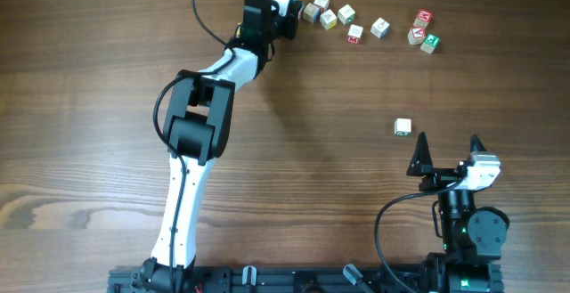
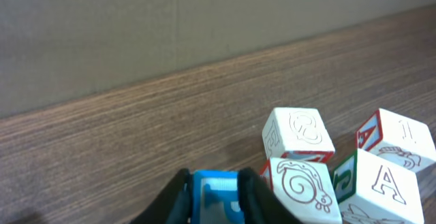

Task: Form a horizontal line
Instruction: 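Lift the blue P block out of the cluster with the left gripper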

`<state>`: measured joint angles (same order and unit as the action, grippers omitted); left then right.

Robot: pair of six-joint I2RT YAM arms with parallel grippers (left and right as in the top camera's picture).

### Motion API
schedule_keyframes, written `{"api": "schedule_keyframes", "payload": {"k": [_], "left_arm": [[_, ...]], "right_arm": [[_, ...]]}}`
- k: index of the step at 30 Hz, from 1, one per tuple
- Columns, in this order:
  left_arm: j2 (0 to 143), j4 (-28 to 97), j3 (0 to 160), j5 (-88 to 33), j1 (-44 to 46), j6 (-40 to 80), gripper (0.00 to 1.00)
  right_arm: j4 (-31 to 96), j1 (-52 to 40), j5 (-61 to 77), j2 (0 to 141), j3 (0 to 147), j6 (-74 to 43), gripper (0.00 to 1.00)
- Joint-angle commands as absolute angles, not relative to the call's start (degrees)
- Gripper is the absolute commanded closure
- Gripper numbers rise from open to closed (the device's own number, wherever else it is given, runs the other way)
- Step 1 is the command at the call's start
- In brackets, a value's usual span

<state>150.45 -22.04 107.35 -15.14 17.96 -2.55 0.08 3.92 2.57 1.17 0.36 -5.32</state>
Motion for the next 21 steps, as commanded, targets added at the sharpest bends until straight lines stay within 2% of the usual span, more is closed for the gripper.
{"api": "schedule_keyframes", "payload": {"k": [1,4,5,6,7,8,14,16,21], "left_arm": [[151.39,-18.28,106.96,-15.62,18.31,-2.55,0.8],[148.81,-15.09,106.96,-15.62,18.31,-2.57,0.84],[148.11,-14.66,106.96,-15.64,18.31,-2.57,0.83],[147.57,-14.52,106.96,-15.62,18.31,-2.57,0.73],[147.2,-15.2,106.96,-15.62,18.31,-2.57,0.57],[147.2,-15.64,106.96,-15.62,18.31,-2.57,0.51],[147.22,-13.67,106.96,-15.62,18.5,-2.57,0.52],[147.22,-8.91,106.96,-15.64,18.5,-2.57,0.58],[144.55,4.95,106.96,-15.64,18.85,-2.59,0.61]], "right_arm": [[-0.05,4.14,3.09,0.93,0.3,-6.15,0.0],[-0.05,4.14,3.09,0.93,0.3,-6.13,0.0],[-0.05,4.14,3.09,0.93,0.3,-6.15,0.0],[-0.05,4.14,3.09,0.93,0.3,-6.15,0.0],[-0.05,4.14,3.09,0.93,0.3,-6.13,0.0],[-0.05,4.14,3.09,0.93,0.3,-6.13,0.0],[-0.05,4.14,3.09,0.93,0.3,-6.15,0.0],[-0.05,4.14,3.09,0.93,0.3,-6.13,0.0],[-0.05,4.14,3.09,0.93,0.3,-6.13,0.0]]}}
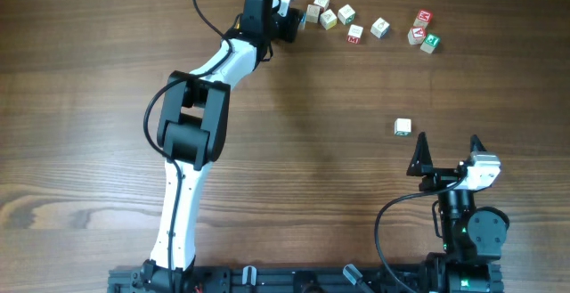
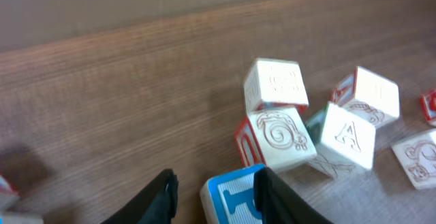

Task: Form a horizontal line
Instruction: 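Lift the blue P block out of the cluster with the left gripper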

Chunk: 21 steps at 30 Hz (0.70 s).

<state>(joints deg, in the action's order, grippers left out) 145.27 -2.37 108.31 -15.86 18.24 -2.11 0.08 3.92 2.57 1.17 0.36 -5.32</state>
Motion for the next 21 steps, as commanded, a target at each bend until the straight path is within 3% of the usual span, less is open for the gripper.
{"api": "schedule_keyframes", "payload": {"k": [1,5,9,11,21], "left_arm": [[143.06,7.62,106.96,-15.64,18.92,-2.59,0.61],[136.53,13.39,106.96,-15.62,19.53,-2.61,0.54],[132.62,13.54,106.96,-15.62,19.99,-2.61,0.3],[132.09,12.67,106.96,-15.62,20.27,-2.61,0.23],[138.74,13.54,106.94,-15.59,22.15,-7.31,0.18]], "right_arm": [[-0.05,4.14,3.09,0.93,0.3,-6.15,0.0],[-0.05,4.14,3.09,0.93,0.3,-6.15,0.0],[-0.05,4.14,3.09,0.93,0.3,-6.13,0.0],[-0.05,4.14,3.09,0.93,0.3,-6.15,0.0],[-0.05,4.14,3.09,0.93,0.3,-6.13,0.0]]}}
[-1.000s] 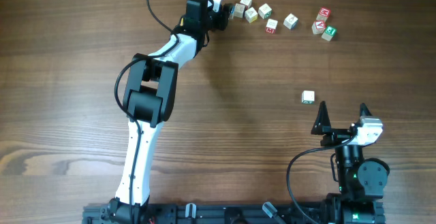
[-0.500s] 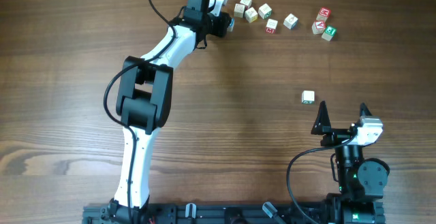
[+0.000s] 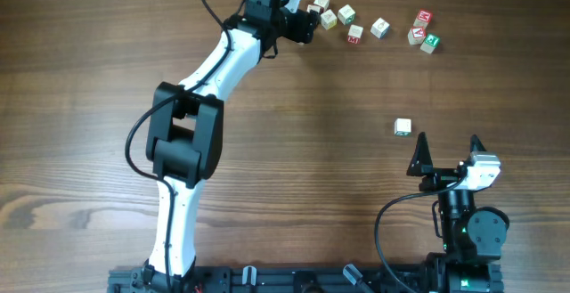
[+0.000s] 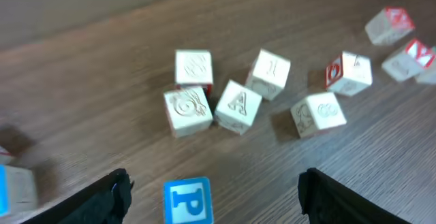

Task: Form a horizontal line
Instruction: 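Lift the blue P block out of the cluster with the left gripper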

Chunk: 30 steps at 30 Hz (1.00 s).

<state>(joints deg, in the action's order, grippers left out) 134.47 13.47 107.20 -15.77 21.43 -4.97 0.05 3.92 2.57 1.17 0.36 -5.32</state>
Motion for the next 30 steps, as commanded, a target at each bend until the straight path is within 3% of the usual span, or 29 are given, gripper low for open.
{"api": "schedule_keyframes", "payload": {"k": [1,9,13,18,24,30], "left_arm": [[139.61,13.52,106.94,-15.59,22.13,-7.31,0.18],[142.74,12.64,106.94,-11.73,21.43,-7.29,0.2],[142.98,12.91,106.94,-11.73,21.65,-7.27,0.51],[141.05,13.21,106.96,-11.7,21.65,-7.27,0.75],[130.23,22.52,106.96,-11.77,22.46,-6.44,0.77],[119.61,39.97,106.96,-16.12,26.94,1.93,0.78]], "right_arm": [[-0.05,4.14,3.09,0.93,0.3,-6.11,0.0],[-0.05,4.14,3.09,0.93,0.3,-6.15,0.0],[-0.05,4.14,3.09,0.93,0.3,-6.15,0.0],[-0.05,4.14,3.09,0.93,0.3,-6.13,0.0],[-0.05,4.14,3.09,0.93,0.3,-6.13,0.0],[-0.05,4.14,3.09,0.93,0.3,-6.13,0.0]]}}
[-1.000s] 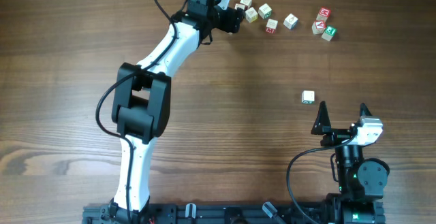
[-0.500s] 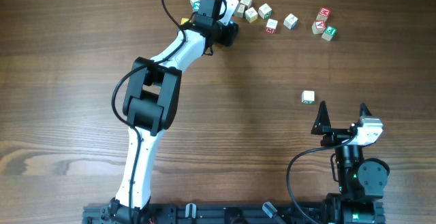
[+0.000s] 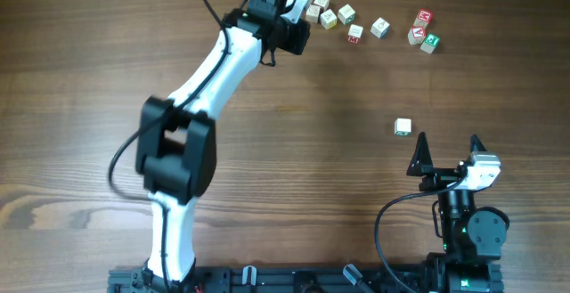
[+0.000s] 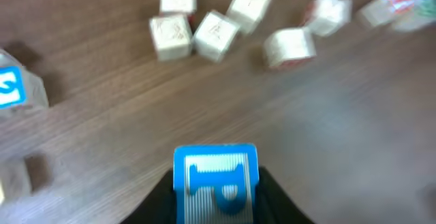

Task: Form a horizontal line
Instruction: 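Lift the blue P block out of the cluster with the left gripper, then place the blue P block left of the Z block and release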

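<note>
A blue block with the letter P [image 4: 216,180] is gripped between the fingers of my left gripper [image 4: 216,200], which is shut on it. In the overhead view the left gripper [image 3: 291,35] sits at the far edge, just left of a row of white letter blocks [image 3: 329,19] and hides the blue block. Beyond the P block the left wrist view shows white blocks [image 4: 216,35] in a loose cluster. A lone white block [image 3: 403,127] lies just beyond my right gripper [image 3: 448,142], which is open and holds nothing.
Three red and green blocks [image 3: 424,28] lie at the far right of the row. A block with a blue letter [image 4: 13,88] and another plain one [image 4: 15,175] lie to the left of the left gripper. The left arm [image 3: 205,75] stretches across the table's middle.
The left jaws stood wide open around the blue P block; now they are shut on it. The gripper sits slightly nearer and further left of the cluster. The right arm has not moved.
My left gripper was shut on the blue block, low beside the white cluster. Then its fingers stood slightly apart round the P block, then wide open with the block between them. Now they are shut on the block again. The right arm stayed still throughout.
</note>
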`<state>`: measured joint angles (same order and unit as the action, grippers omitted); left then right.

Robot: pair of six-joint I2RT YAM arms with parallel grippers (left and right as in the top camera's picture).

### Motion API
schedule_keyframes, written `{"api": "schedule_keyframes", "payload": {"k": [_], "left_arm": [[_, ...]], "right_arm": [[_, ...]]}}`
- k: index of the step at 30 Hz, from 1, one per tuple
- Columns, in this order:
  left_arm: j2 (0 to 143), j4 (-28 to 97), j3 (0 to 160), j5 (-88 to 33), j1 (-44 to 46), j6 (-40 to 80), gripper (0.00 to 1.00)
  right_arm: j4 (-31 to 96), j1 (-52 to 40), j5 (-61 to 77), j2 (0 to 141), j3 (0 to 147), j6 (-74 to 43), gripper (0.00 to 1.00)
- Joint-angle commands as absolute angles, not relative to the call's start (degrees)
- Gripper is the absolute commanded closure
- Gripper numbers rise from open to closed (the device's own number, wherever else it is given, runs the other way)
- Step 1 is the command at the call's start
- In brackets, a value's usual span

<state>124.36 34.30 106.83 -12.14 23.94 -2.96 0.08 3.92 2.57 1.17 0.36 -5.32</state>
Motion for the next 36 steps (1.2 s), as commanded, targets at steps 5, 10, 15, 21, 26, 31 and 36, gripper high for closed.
{"api": "schedule_keyframes", "payload": {"k": [5,10,15,21,26,31,36], "left_arm": [[119.42,46.61,106.94,-16.25,32.53,8.03,0.8],[119.59,46.74,106.94,-15.35,37.74,8.25,0.79],[121.97,46.48,106.94,-8.75,39.75,13.61,0.79],[125.08,45.89,106.94,-8.93,40.18,22.0,0.83],[127.33,45.17,106.87,-8.91,42.83,23.05,0.82],[130.02,43.03,106.85,-8.91,45.58,26.24,0.82],[132.2,41.5,106.83,-8.88,48.86,26.22,0.79]], "right_arm": [[-0.05,4.14,3.09,0.93,0.3,-6.13,0.0],[-0.05,4.14,3.09,0.93,0.3,-6.11,0.0],[-0.05,4.14,3.09,0.93,0.3,-6.15,0.0],[-0.05,4.14,3.09,0.93,0.3,-6.13,0.0],[-0.05,4.14,3.09,0.93,0.3,-6.13,0.0],[-0.05,4.14,3.09,0.93,0.3,-6.13,0.0],[-0.05,4.14,3.09,0.93,0.3,-6.13,0.0]]}}
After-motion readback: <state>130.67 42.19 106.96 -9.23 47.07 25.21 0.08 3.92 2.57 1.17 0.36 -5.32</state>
